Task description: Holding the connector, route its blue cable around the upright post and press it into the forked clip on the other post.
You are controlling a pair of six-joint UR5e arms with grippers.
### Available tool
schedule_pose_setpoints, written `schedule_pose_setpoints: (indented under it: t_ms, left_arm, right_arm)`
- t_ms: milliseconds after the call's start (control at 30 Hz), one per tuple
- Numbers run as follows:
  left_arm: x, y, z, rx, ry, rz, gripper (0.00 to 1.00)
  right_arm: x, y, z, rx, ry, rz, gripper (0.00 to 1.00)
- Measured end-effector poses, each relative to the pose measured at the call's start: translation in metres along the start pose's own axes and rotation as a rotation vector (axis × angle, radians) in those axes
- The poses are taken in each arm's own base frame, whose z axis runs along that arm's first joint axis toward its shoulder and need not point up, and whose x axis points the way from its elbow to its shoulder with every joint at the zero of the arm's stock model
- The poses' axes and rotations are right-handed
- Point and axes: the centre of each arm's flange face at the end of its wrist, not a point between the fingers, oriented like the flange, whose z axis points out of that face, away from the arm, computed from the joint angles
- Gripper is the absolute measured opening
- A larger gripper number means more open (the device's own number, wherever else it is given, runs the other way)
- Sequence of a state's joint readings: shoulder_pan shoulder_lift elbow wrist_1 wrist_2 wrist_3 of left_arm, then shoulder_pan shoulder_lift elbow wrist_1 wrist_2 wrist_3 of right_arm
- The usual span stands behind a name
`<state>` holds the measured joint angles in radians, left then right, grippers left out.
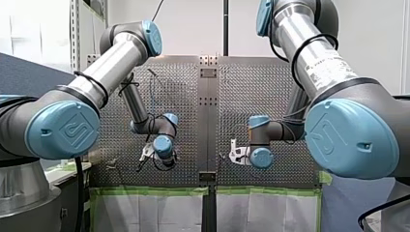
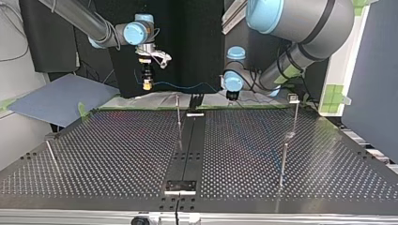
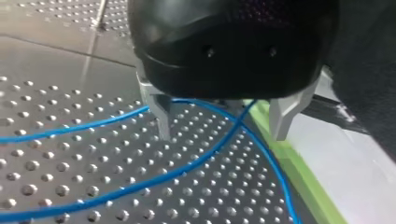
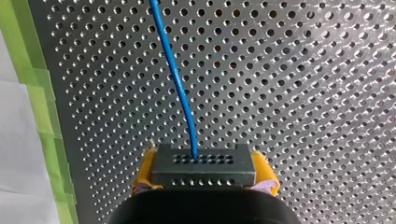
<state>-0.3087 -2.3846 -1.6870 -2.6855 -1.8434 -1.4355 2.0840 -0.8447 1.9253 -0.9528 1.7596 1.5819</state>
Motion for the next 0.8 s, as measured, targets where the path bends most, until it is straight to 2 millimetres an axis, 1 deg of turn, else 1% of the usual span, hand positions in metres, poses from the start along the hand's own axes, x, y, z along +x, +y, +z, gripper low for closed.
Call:
schedule_pose_setpoints:
  t_ms: [200, 367, 633, 800]
  left_arm:
    - [-0.0056, -0.0054, 0.0007, -0.018, -0.046, -0.058, 1.0]
    - [-0.0089, -0.0038, 0.0014, -0.047, -0.067, -0.109, 1.0]
    - [-0.0078, -0.0008, -0.0001, -0.079, -0.071, -0.191, 1.0]
    - [-0.0042, -0.0021, -0.0031, -0.076, -0.085, -0.243, 1.0]
  right_arm:
    - [-0.0003, 0.0001, -0.0004, 0.0, -0.004, -0.001, 0.0]
    - [-0.0006, 0.0001, -0.0006, 0.0, -0.006, -0.001, 0.0]
    - [-0.0007, 0.0002, -0.001, 0.0, -0.008, -0.002, 0.0]
    - [-0.0006, 0.0002, -0.0011, 0.0, -0.009, -0.002, 0.0]
